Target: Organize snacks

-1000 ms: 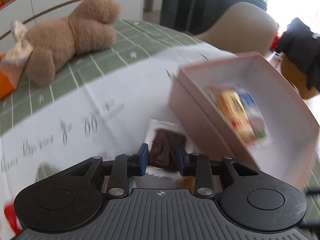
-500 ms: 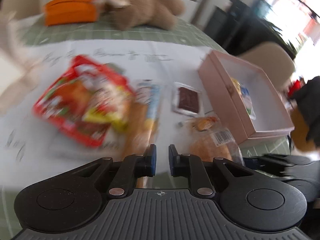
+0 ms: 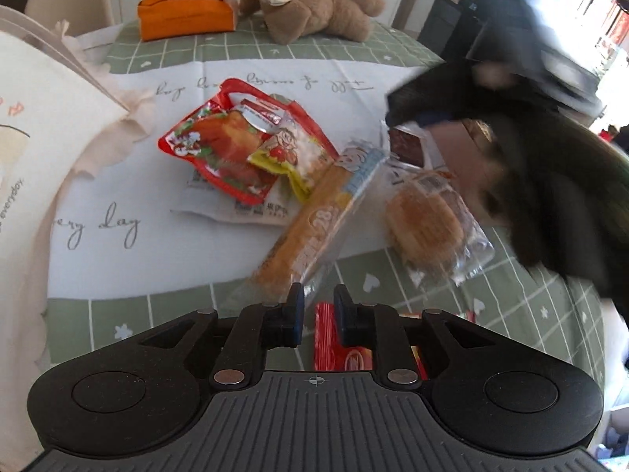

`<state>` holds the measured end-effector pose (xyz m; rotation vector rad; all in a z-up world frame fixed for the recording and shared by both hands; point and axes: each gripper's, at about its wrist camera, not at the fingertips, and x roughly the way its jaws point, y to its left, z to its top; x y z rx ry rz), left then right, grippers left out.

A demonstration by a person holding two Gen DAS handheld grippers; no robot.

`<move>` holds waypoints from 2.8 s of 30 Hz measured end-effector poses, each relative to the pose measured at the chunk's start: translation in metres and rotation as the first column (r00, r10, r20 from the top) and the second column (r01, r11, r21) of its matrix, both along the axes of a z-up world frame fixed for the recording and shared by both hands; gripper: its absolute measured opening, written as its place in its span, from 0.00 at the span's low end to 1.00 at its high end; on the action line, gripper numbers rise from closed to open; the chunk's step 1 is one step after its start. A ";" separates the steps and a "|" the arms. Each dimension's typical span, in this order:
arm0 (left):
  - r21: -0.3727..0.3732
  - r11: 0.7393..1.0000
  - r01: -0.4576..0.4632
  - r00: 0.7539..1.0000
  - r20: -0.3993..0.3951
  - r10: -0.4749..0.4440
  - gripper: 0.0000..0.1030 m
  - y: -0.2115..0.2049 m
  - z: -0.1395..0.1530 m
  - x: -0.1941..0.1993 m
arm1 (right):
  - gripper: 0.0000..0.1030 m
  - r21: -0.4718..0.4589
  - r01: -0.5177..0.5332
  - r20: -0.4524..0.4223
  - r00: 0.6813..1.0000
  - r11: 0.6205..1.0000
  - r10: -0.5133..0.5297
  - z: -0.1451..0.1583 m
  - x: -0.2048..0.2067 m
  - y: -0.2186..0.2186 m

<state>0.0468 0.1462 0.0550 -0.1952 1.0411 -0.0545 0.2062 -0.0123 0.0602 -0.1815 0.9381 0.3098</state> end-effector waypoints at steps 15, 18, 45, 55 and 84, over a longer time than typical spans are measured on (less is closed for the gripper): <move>-0.008 1.000 0.009 1.000 -0.022 -0.009 0.23 0.009 -0.004 -0.012 | 0.12 -0.195 -0.014 -0.043 0.999 0.981 0.005 -0.028 -0.021 0.009; -0.004 1.000 0.020 1.000 -0.021 -0.020 0.23 0.004 -0.004 -0.012 | 0.12 -0.134 -0.022 -0.074 0.997 0.991 0.012 -0.027 -0.052 -0.003; -0.075 0.995 -0.059 0.993 -0.104 0.051 0.23 -0.037 -0.010 -0.062 | 0.64 0.237 -0.046 -0.184 0.979 0.970 0.092 -0.029 -0.086 -0.125; -0.004 0.999 0.032 0.995 -0.097 -0.032 0.29 -0.075 -0.026 -0.054 | 0.74 0.019 -0.090 -0.079 0.993 0.996 0.091 -0.040 -0.144 -0.158; -0.133 0.970 -0.205 0.978 -0.064 0.198 0.33 -0.016 -0.028 -0.033 | 0.50 0.146 -0.133 -0.177 0.971 0.980 0.158 -0.031 -0.120 -0.080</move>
